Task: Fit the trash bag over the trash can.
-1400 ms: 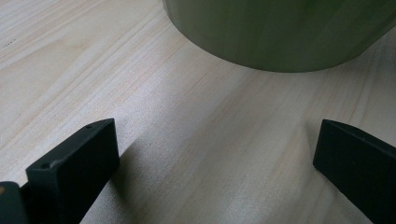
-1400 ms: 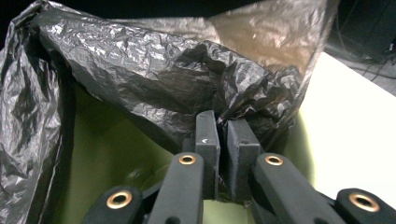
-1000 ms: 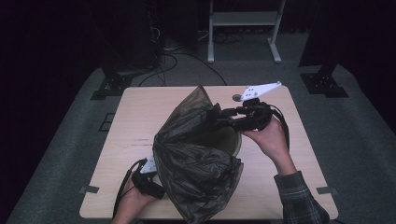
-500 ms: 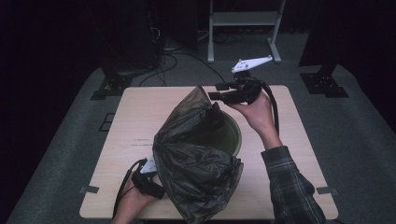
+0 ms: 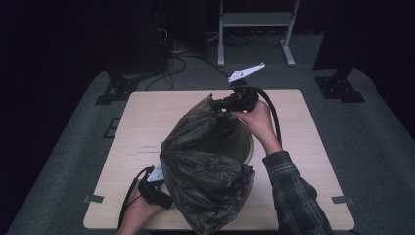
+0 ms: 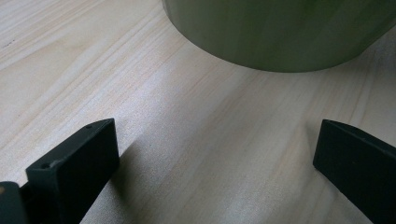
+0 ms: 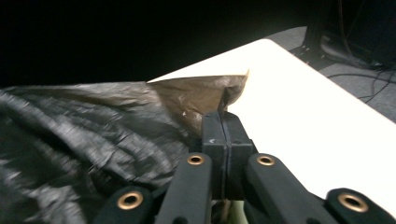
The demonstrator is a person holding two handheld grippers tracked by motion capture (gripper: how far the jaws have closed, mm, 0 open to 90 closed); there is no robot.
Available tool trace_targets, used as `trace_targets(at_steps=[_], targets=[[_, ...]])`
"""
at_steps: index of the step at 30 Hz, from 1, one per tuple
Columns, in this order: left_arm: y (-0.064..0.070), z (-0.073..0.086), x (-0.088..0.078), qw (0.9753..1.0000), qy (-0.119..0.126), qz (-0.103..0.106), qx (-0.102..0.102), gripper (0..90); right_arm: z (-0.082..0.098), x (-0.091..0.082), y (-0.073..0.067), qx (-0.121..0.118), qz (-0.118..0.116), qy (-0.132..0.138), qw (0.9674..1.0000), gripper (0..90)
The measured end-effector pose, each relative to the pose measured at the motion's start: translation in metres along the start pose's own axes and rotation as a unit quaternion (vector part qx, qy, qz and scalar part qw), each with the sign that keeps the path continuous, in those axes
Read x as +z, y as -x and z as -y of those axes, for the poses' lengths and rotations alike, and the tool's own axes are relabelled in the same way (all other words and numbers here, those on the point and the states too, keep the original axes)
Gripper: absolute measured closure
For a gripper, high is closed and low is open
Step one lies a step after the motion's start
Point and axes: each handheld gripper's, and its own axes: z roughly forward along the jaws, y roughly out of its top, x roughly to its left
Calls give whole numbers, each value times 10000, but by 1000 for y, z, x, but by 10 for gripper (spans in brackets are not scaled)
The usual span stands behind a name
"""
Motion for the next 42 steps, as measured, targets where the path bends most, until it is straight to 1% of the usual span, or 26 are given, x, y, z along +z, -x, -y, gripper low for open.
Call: trace_targets(at_steps=[5,9,11,12,13,14,15,17,23,24,26,28,29,31,32,34,38,42], targets=[[0,0,0,10000,-2,-1,2,0,15,-11,-10,-56,-18,-113,9999,897],[0,0,0,10000,-10,0,11,0,29,-17,-23,-240,-27,-312,9992,897],[0,0,0,10000,-21,1,23,0,34,-20,-31,-323,-106,-327,9989,896],[0,0,0,10000,-24,2,26,0,35,-22,-36,-380,-76,-378,9985,892],[0,0,0,10000,-25,2,28,0,37,-23,-40,-440,-32,-399,9982,853],[0,0,0,10000,-26,1,29,0,38,-25,-42,-473,24,-396,9981,797],[0,0,0,10000,-25,1,29,0,39,-28,-44,-483,69,-390,9980,777],[0,0,0,10000,-24,1,27,0,41,-35,-47,-495,205,-327,9980,701],[0,0,0,10000,-32,2,35,0,50,-64,-43,-364,451,-55,9983,618],[0,0,0,10000,-33,3,35,0,51,-69,-42,-340,468,-27,9983,615],[0,0,0,10000,-34,4,37,0,53,-78,-42,-286,475,125,9984,598],[0,0,0,10000,-33,4,37,0,53,-83,-44,-290,400,214,9985,579],[0,0,0,10000,-33,4,37,0,52,-84,-47,-303,364,240,9986,566],[0,0,0,10000,-34,4,39,0,50,-82,-51,-346,214,284,9988,529],[0,0,0,10000,-35,4,39,0,48,-80,-54,-376,123,291,9988,528],[0,0,0,10000,-34,4,39,0,44,-73,-61,-476,44,279,9985,508],[0,0,0,10000,-34,4,39,0,35,-52,-73,-624,-200,181,9977,482],[0,0,0,10000,-33,4,38,0,23,-30,-83,-748,-344,87,9966,465]])
